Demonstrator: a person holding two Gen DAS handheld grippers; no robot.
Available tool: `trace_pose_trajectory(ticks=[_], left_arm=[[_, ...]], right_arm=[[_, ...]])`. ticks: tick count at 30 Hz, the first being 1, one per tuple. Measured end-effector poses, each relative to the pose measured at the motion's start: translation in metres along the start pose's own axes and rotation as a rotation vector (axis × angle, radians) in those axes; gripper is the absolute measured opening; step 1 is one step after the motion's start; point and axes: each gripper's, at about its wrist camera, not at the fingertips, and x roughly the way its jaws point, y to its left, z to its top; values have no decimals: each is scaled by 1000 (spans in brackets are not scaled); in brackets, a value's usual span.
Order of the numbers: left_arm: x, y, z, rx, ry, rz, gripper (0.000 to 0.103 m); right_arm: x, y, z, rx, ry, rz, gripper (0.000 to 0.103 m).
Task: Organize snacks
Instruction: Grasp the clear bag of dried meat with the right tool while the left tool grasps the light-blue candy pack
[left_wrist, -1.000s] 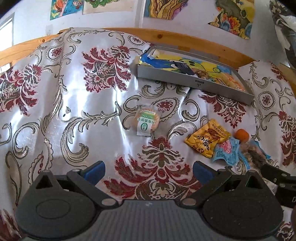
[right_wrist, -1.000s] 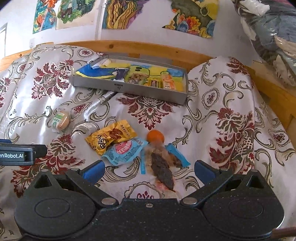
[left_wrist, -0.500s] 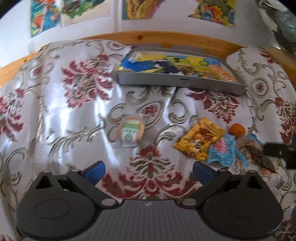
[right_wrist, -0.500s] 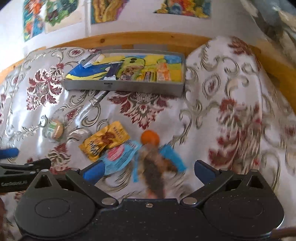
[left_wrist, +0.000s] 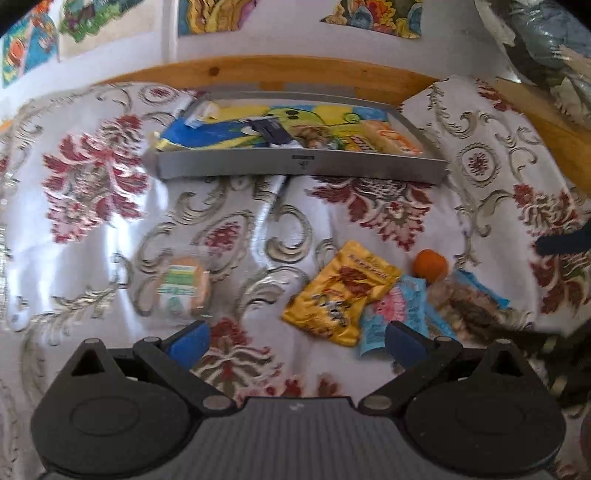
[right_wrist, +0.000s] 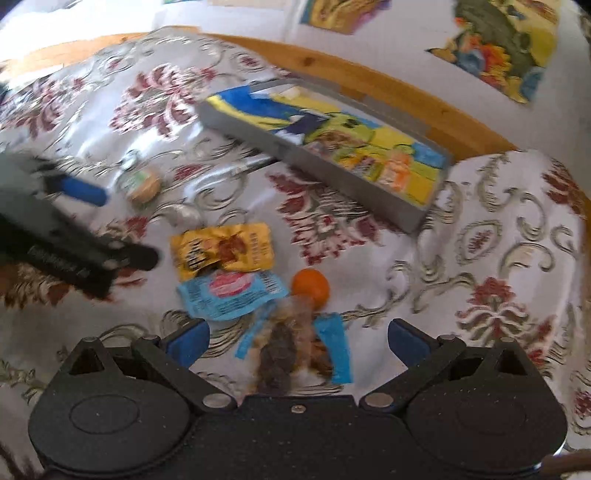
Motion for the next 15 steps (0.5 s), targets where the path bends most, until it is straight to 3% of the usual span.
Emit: trace_pose_trajectory(ticks=[4,10,13,15], left_arm=[[9,1,6,-33,22,-93,102],[28,-3,17,-83,79,-222,97],[39,-8,19,-76,120,-248,89],[46,-12,19,-76,151,-268,76]], right_arm=[[8,6,0,-23,22,5,102],[27,18,-6,-82,96,-1,92],[31,21,-8,-101,109,-6,80],[33,20,-9,-100,118,-7,74]])
